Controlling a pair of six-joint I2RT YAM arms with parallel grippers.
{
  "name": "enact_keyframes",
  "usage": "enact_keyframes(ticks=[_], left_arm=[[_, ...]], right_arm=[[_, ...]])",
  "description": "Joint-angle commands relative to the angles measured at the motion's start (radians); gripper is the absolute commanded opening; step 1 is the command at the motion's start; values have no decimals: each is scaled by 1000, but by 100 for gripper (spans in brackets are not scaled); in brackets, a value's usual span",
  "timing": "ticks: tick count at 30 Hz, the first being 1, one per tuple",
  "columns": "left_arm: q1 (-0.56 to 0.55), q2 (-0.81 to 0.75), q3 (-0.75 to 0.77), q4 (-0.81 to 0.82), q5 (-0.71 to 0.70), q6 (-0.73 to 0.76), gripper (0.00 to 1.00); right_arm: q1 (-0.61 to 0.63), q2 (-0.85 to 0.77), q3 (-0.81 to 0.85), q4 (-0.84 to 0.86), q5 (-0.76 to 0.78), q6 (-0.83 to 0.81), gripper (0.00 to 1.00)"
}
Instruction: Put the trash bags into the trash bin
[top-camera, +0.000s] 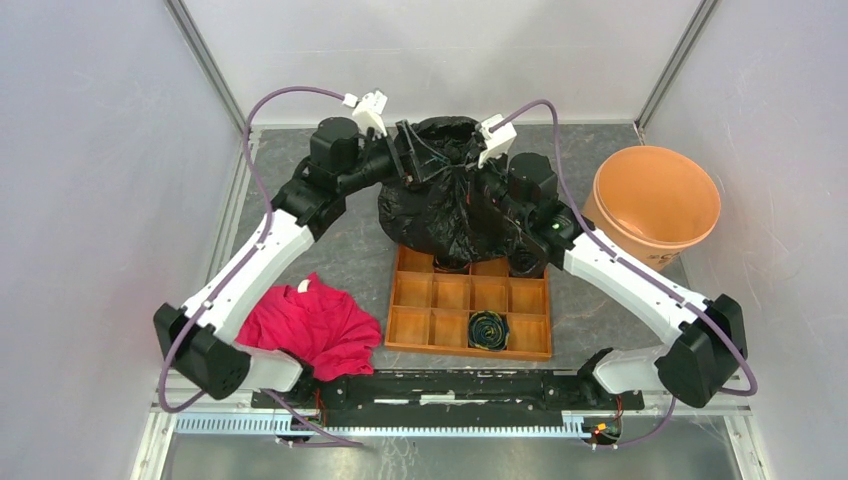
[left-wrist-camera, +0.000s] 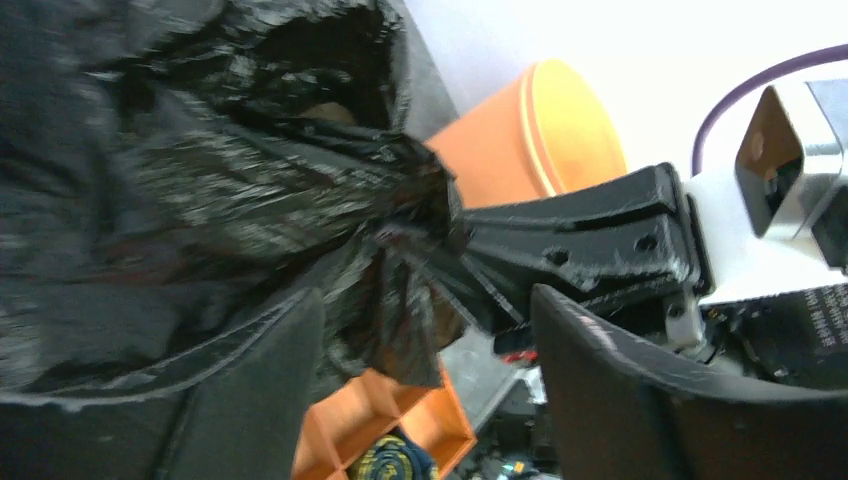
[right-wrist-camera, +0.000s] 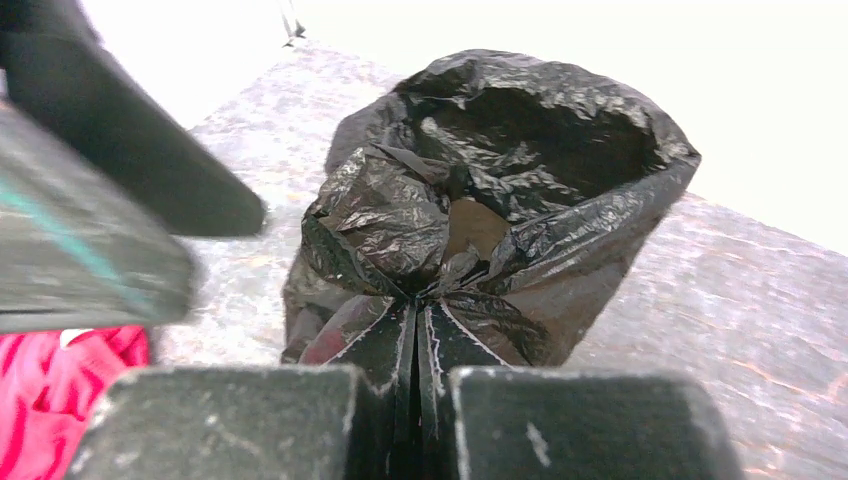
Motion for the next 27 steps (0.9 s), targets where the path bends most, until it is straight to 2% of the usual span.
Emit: enact_keyframes(ticks=[1, 5, 11, 15, 21, 27], left_arm=[[-5, -142, 48, -127, -209, 182, 87], [-6, -262, -4, -165, -404, 281, 98], [-5, -369, -133, -157, -576, 375, 100], [-5, -366, -187, -152, -582, 406, 100], [-5, -343, -233, -112, -526, 433, 100], [-26, -347, -279, -77, -513, 452, 100]], right_arm=[[1, -61, 39, -14, 148, -56, 0], [-14, -80, 143, -131, 247, -114, 0], [-82, -151, 300, -278, 445, -210, 0], [-146, -191, 419, -363, 616, -286, 0], [-167, -203, 583, -362, 957, -527, 0], [-169, -242, 578, -288, 1109, -662, 0]])
